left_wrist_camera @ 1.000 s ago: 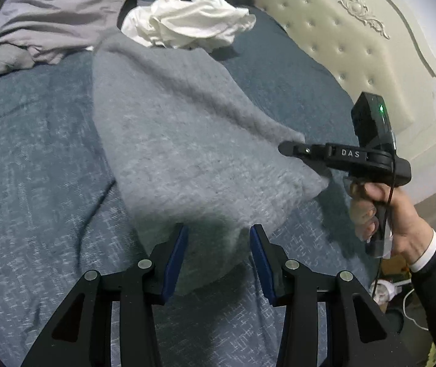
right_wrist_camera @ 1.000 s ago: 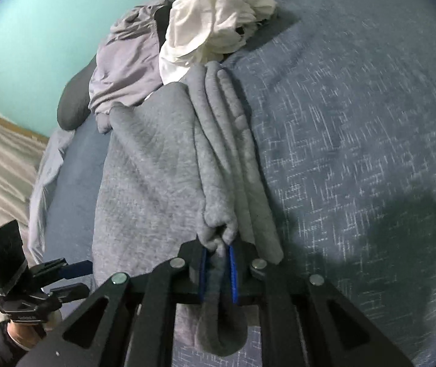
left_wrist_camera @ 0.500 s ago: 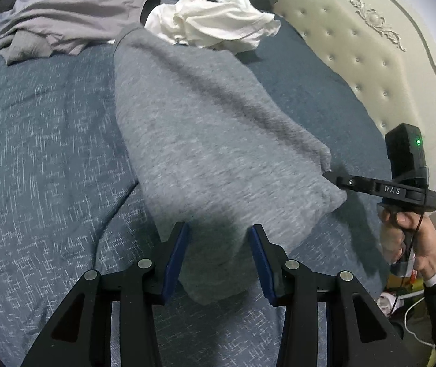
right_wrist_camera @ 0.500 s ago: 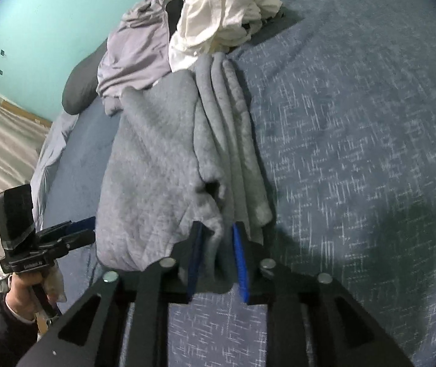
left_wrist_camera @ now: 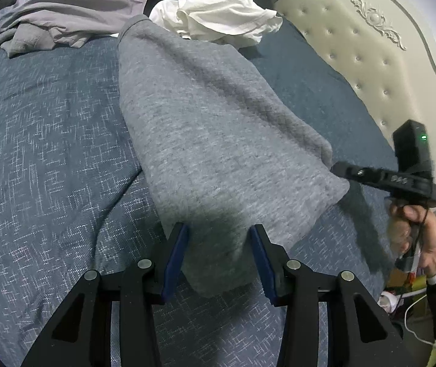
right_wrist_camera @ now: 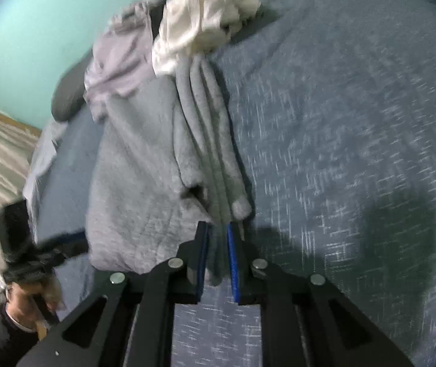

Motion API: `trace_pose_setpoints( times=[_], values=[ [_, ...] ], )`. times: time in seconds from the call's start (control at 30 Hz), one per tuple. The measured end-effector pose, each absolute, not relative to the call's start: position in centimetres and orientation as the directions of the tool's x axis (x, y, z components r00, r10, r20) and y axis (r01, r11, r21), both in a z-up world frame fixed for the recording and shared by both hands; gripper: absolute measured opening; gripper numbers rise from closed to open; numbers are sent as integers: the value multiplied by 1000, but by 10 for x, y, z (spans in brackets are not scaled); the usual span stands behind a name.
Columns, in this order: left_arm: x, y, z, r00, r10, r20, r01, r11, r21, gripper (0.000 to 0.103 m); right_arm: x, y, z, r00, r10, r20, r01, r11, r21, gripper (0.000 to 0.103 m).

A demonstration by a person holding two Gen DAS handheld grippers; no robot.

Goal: Fold clothes

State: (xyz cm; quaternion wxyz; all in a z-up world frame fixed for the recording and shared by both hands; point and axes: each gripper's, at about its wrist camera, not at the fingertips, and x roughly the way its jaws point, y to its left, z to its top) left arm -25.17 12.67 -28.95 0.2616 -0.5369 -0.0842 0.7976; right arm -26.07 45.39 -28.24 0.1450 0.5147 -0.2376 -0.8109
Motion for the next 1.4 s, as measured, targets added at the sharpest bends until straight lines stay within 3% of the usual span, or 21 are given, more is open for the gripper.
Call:
trace_pose_setpoints(
  times=[0.17, 0.5, 0.73, 0.77, 0.87, 1.4],
  values=[
    [-254, 126, -287, -297, 510, -807, -322, -849, -418, 47, -254, 438, -268, -429, -482, -764, 71, -861, 503, 12],
    [-253, 128, -291, -283, 517, -808, -325, -844, -426, 47, -254, 425, -299, -343, -455, -822, 74, -885, 459, 12],
    [-259, 113, -289, -314, 527, -790, -275, -847, -455, 47, -273, 443, -262, -431, -490, -758, 71, -856, 512, 13],
    [-261, 111, -289, -317, 529, -788, -268, -846, -461, 47, -280, 445, -258, -443, -493, -749, 69, -851, 520, 14],
    [-264, 107, -290, -322, 535, -781, -251, -844, -474, 47, -301, 445, -248, -460, -503, -732, 68, -842, 536, 31],
    [-274, 102, -312, -308, 601, -737, -231, -799, -555, 49, -419, 370, -267, -378, -436, -816, 152, -899, 410, 31]
  ],
)
